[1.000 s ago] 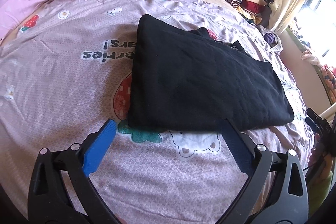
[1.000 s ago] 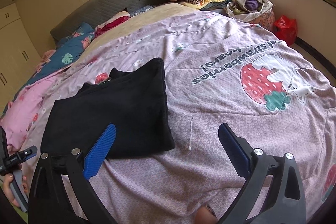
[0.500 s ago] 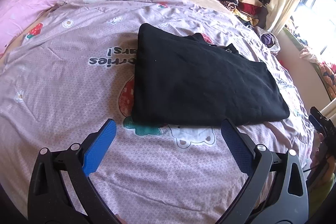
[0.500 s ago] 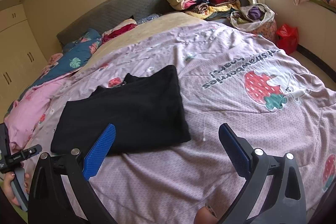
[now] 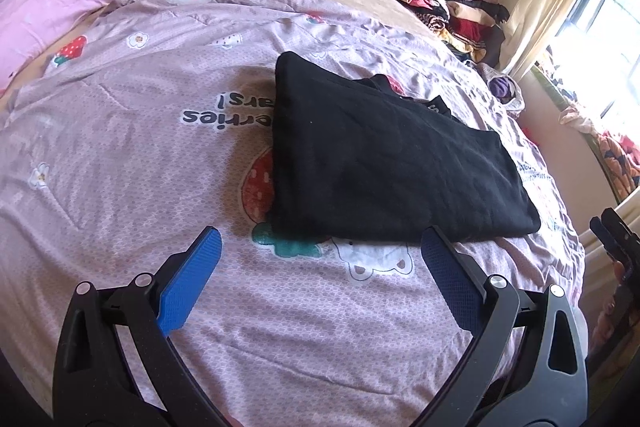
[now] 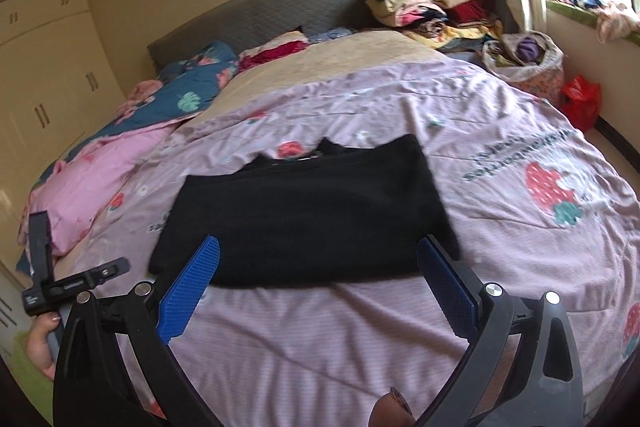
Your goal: Fold small clothes
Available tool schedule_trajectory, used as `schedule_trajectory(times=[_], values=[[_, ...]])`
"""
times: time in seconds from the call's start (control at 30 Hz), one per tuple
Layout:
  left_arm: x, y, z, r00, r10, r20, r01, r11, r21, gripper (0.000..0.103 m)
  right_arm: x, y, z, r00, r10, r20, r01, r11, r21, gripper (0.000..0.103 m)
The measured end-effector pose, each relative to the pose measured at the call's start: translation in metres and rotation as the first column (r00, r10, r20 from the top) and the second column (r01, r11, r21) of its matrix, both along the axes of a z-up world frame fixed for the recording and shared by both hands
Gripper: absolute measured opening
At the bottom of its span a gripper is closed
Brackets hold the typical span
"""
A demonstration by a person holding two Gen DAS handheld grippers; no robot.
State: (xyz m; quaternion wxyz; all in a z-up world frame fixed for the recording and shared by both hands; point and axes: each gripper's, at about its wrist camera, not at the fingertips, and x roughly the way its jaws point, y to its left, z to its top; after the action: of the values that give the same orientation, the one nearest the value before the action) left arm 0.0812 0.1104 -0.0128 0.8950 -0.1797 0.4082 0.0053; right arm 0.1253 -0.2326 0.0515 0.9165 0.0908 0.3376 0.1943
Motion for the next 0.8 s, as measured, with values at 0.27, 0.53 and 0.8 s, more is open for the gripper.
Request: schedule_trajectory(times=[0.27, 0.53, 0.8], values=[[-0.011, 0.021, 0.004, 0.999, 0.027, 0.024, -0.027, 1.0, 0.0, 0.093, -0.009, 0.053, 0.01, 0.996, 0.084, 0.019, -0.083, 0.995, -0.057, 0.098], [-0.022, 0.044, 0.007, 0.997, 0.052, 0.05, -0.051, 0.998, -0.022, 0.093, -0.016, 0.091, 0.009, 0.991, 0.135, 0.017, -0.132, 0.985, -0.106, 0.098], [-0.03, 0.067, 0.007, 0.994, 0.088, 0.065, -0.085, 0.995, -0.047, 0.093, -0.022, 0.126, 0.008, 0.983, 0.185, 0.015, -0.181, 0.972, -0.149, 0.098]])
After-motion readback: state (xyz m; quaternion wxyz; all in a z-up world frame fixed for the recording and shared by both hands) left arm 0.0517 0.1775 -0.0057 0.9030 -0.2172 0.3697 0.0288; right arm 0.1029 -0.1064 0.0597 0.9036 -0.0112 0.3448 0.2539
